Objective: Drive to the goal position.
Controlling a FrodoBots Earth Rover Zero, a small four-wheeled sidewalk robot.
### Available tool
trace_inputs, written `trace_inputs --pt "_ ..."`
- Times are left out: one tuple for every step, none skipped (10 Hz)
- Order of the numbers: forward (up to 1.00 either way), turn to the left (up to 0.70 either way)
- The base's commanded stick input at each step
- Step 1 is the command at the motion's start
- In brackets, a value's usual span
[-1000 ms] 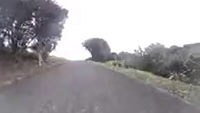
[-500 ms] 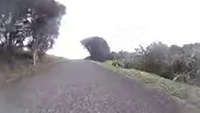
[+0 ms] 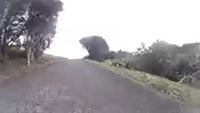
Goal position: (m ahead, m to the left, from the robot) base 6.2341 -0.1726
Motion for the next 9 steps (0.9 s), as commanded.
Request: trace_inputs --pt "1.00 0.00" --pt "1.00 0.00" --pt "1.00 0.00" --pt "1.00 0.05" --pt "1.00 0.18" --pt "1.00 0.30" --pt "1.00 0.33" --pt "1.00 0.06" --pt "1.00 0.00"
